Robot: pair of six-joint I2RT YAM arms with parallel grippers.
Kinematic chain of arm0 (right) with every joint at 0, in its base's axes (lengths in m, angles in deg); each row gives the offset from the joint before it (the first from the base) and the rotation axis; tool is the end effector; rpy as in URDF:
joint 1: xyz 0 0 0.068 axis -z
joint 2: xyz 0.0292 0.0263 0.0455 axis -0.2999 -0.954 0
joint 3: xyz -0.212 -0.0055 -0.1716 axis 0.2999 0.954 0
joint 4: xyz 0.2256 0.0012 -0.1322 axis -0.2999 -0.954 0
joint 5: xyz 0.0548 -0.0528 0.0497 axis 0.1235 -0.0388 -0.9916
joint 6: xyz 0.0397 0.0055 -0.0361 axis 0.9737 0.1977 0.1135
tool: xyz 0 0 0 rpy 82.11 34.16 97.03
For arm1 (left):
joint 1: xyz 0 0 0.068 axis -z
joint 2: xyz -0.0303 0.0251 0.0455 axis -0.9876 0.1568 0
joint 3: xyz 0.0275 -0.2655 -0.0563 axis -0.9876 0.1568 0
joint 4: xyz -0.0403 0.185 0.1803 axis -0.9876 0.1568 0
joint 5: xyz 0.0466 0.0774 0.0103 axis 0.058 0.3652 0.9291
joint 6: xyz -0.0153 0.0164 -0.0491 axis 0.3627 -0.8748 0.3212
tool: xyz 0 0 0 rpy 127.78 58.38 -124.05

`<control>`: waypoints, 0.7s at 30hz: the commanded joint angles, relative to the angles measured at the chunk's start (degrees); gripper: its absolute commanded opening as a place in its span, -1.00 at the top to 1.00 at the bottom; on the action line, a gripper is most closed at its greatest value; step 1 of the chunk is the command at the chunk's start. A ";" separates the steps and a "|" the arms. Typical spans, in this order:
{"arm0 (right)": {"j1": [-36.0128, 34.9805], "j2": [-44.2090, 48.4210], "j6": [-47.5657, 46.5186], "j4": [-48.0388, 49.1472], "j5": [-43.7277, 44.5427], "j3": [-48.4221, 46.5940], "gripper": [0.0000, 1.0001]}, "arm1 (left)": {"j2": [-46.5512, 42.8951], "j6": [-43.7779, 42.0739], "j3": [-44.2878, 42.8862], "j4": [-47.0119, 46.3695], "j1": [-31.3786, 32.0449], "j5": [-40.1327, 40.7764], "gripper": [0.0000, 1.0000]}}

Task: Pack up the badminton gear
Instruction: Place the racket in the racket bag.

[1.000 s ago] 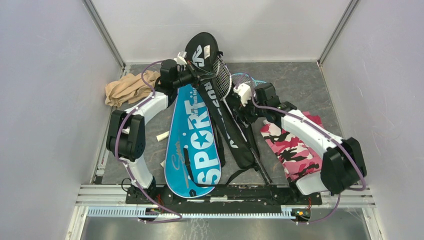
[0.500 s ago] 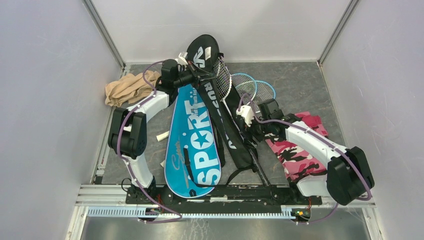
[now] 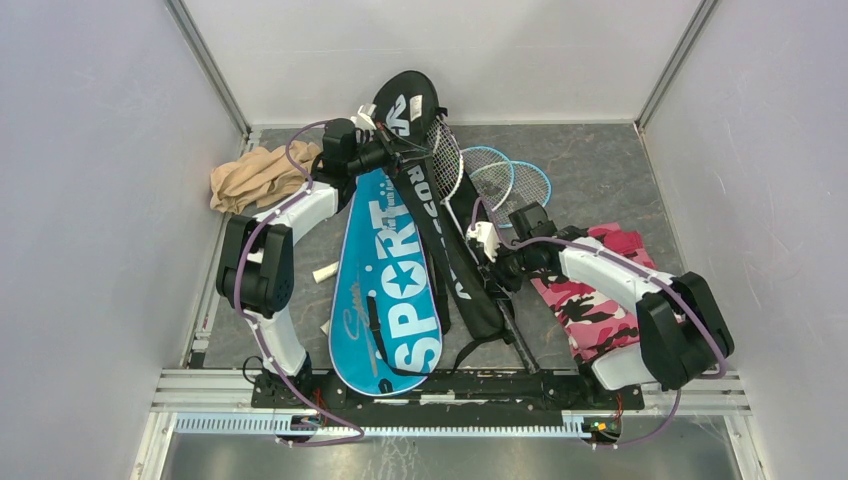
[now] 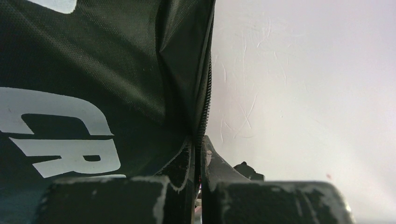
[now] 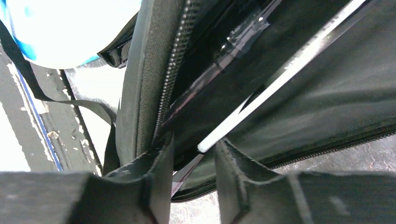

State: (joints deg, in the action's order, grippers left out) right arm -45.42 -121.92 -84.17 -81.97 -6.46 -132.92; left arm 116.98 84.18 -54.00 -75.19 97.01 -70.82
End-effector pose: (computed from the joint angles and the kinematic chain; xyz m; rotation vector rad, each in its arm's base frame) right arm 0.2222 0.1411 0.1934 -1.3223 2.2229 0.8334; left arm 0.4040 -0.1405 0.2770 -0.3192 2.0028 -1.6427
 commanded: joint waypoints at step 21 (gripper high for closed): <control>-1.26 -5.19 5.66 1.39 -0.85 -15.10 0.99 | -0.20 -3.10 -4.03 -6.78 3.06 -3.58 0.96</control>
State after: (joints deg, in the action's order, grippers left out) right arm -44.87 -126.31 -75.26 -87.06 -4.20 -143.41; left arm 116.98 83.11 -55.13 -78.14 98.25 -72.07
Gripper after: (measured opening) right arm 0.099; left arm 0.051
